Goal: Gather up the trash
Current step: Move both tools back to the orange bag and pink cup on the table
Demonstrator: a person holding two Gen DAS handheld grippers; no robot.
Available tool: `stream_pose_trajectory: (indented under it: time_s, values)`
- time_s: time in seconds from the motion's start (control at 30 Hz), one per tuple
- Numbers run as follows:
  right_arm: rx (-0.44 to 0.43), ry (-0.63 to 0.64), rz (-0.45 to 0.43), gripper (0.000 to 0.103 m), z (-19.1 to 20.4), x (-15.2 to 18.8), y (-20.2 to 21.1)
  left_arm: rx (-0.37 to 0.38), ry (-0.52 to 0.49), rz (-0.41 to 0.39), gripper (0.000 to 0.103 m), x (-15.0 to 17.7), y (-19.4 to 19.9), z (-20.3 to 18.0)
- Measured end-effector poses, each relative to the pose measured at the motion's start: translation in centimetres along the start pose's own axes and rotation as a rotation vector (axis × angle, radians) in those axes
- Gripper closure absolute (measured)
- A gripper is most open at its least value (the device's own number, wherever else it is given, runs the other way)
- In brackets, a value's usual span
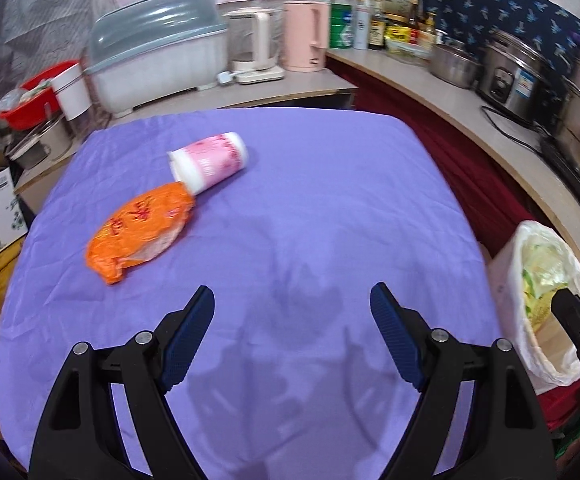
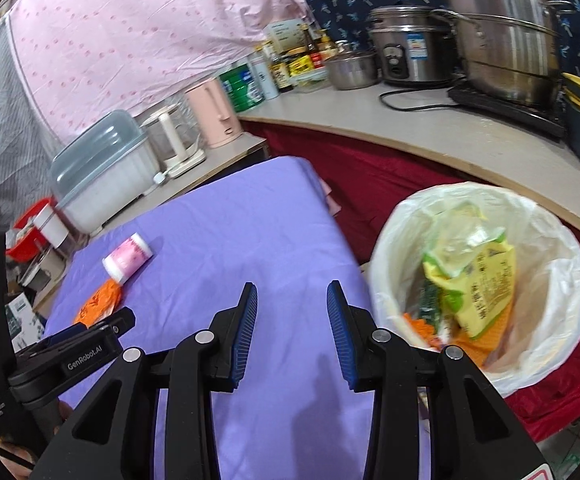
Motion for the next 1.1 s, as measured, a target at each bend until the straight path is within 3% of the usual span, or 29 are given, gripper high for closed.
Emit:
stream_pose_trajectory:
  time_s: [0.67,0.9,1.1]
  values:
    - [-0.106,0.157,0.121,0.067,11.9,4.5,-5.6,-0.118,0.178,0.038,0.027,2.2,-1.2,13.2]
    - [-0.146,0.183,0.153,0.067,15.3,5.1,-7.7,-0.1,0.271,0.078,0.027,2.6,-2.7,17.7]
    - [-0.161,0.211,0.168,0.067,17.9,5.1,-9.8,-0.014,0.317,0.108,0.025,2.3,-5.3,19.6]
Point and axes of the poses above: each gripper's, at about its wrist camera, not at the fingertips, and y roughly against the way its jaws point, z to its left, x to its underside, the point moved 2 cm from there along -y, roughly the way its jaws point, and after that the axes turned 7 degrees about -y, right-handed, at the moved point
